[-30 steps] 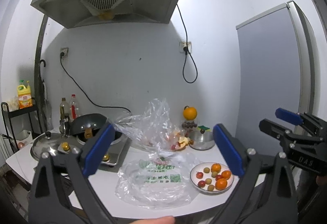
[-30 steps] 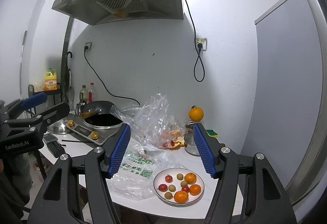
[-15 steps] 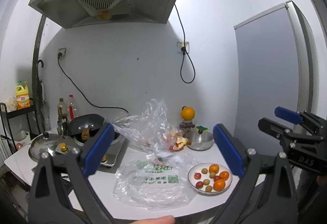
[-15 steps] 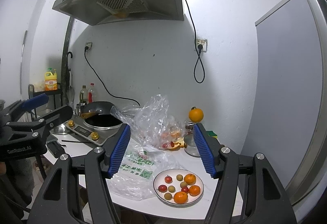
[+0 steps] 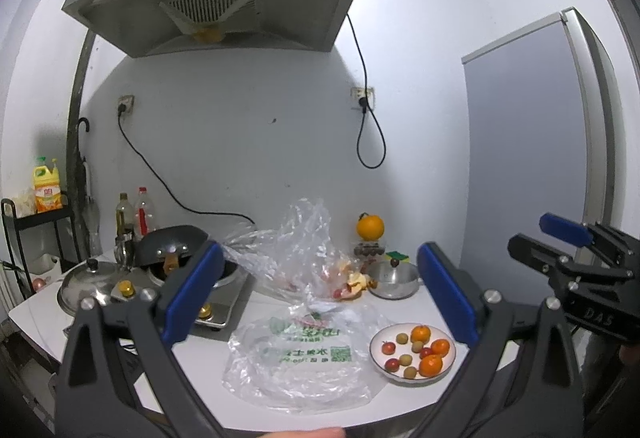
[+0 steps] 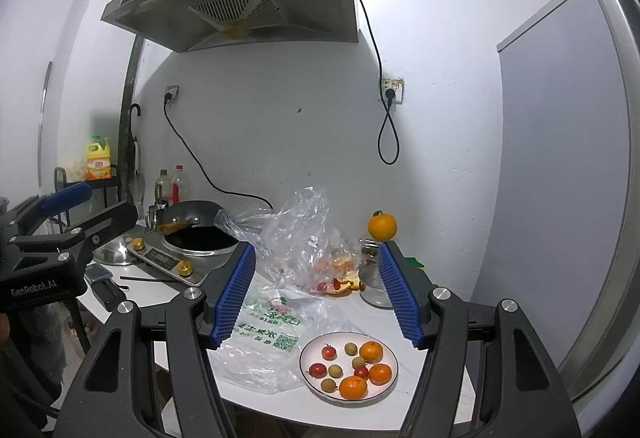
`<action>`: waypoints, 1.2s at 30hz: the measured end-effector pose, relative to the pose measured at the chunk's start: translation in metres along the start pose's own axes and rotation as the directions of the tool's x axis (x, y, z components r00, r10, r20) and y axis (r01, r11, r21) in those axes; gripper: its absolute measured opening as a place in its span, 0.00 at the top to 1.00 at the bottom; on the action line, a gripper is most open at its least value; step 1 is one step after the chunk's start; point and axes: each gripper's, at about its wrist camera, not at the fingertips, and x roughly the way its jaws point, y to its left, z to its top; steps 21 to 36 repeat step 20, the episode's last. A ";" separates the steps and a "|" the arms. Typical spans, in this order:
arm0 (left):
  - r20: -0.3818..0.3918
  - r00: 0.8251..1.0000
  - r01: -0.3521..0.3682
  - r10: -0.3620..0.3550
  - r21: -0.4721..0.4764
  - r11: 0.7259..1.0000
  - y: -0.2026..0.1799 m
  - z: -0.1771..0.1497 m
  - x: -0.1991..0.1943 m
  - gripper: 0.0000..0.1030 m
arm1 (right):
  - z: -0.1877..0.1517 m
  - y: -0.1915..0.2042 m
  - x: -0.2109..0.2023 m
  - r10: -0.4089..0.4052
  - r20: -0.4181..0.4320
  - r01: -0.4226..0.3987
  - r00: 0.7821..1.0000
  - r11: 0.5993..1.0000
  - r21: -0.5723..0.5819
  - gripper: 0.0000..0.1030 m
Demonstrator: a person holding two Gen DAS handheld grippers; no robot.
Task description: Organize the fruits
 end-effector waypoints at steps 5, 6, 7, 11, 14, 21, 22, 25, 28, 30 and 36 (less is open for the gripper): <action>0.001 1.000 -0.003 0.003 0.001 1.000 -0.001 -0.001 -0.001 0.04 | -0.001 -0.001 0.001 0.002 -0.001 -0.002 1.000 1.000 0.000 0.35; 0.001 1.000 -0.003 0.003 0.001 1.000 -0.001 -0.001 -0.001 0.04 | 0.000 -0.001 0.001 0.003 -0.001 -0.003 1.000 1.000 0.000 0.35; 0.001 1.000 -0.004 0.004 0.001 1.000 -0.001 -0.001 -0.001 0.04 | -0.001 -0.001 0.002 0.003 -0.001 -0.003 1.000 1.000 0.000 0.35; 0.000 1.000 -0.002 0.002 0.002 1.000 -0.001 -0.001 -0.001 0.04 | -0.001 -0.001 0.001 0.004 0.000 -0.004 1.000 1.000 -0.001 0.35; -0.001 1.000 -0.001 0.001 0.004 1.000 -0.003 -0.002 -0.002 0.04 | -0.001 -0.001 0.001 0.003 -0.003 -0.003 1.000 1.000 -0.002 0.35; -0.001 1.000 0.000 0.000 -0.001 1.000 -0.003 -0.003 -0.001 0.04 | -0.002 -0.001 0.000 0.001 -0.001 -0.001 1.000 1.000 0.000 0.35; -0.001 1.000 0.000 0.000 -0.001 1.000 -0.003 -0.003 -0.001 0.04 | -0.002 -0.001 0.000 0.001 -0.001 -0.001 1.000 1.000 0.000 0.35; -0.001 1.000 0.000 0.000 -0.001 1.000 -0.003 -0.003 -0.001 0.04 | -0.002 -0.001 0.000 0.001 -0.001 -0.001 1.000 1.000 0.000 0.35; -0.001 1.000 0.000 0.000 -0.001 1.000 -0.003 -0.003 -0.001 0.04 | -0.002 -0.001 0.000 0.001 -0.001 -0.001 1.000 1.000 0.000 0.35; -0.001 1.000 0.000 0.000 -0.001 1.000 -0.003 -0.003 -0.001 0.04 | -0.002 -0.001 0.000 0.001 -0.001 -0.001 1.000 1.000 0.000 0.35; -0.001 1.000 0.000 0.000 -0.001 1.000 -0.003 -0.003 -0.001 0.04 | -0.002 -0.001 0.000 0.001 -0.001 -0.001 1.000 1.000 0.000 0.35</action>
